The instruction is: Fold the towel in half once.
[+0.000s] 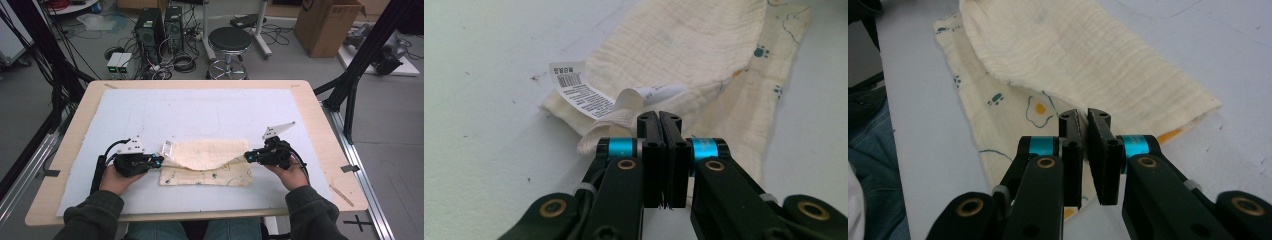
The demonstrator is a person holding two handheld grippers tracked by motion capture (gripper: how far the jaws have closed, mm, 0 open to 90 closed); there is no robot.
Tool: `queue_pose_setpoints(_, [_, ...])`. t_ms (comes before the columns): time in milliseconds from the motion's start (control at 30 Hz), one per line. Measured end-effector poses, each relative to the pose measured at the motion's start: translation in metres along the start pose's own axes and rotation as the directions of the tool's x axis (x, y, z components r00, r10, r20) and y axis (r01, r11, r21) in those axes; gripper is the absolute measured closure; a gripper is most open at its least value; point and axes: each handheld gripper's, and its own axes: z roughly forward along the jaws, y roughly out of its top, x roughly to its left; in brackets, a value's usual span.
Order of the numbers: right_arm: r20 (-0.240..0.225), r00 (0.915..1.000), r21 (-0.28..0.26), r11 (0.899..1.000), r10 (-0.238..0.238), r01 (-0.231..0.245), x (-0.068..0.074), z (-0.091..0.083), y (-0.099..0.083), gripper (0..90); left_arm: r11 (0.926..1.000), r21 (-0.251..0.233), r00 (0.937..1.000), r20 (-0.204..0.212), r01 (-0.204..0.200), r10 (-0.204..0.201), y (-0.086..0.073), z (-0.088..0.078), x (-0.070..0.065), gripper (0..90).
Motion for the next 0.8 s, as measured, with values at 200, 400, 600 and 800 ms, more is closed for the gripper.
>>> queue_pose_setpoints(200, [0.007,0.9999,0.0,1.0,-0.013,0.013,0.004,-0.001,-0.005,84.8,0.9999,0.009,0.9999,0.009,0.01,-0.01,-0.013,0.0,-0.005,87.9])
queue_pose_setpoints(400, [0.013,0.9997,0.008,1.0,-0.021,0.021,0.01,-0.001,-0.008,84.7,1.0,0.009,0.9998,0.02,0.0,0.0,-0.015,-0.001,-0.008,87.8])
queue_pose_setpoints(600, [0.017,0.9992,-0.005,0.999,-0.036,0.036,0.015,-0.004,-0.01,84.7,0.9999,-0.001,0.9996,0.025,-0.014,0.014,-0.014,-0.004,-0.01,87.8])
queue_pose_setpoints(800, [0.013,0.9992,-0.003,0.999,-0.037,0.037,0.018,-0.007,-0.011,84.6,0.9998,-0.02,0.9994,0.034,-0.008,0.009,-0.015,-0.009,-0.011,87.8])
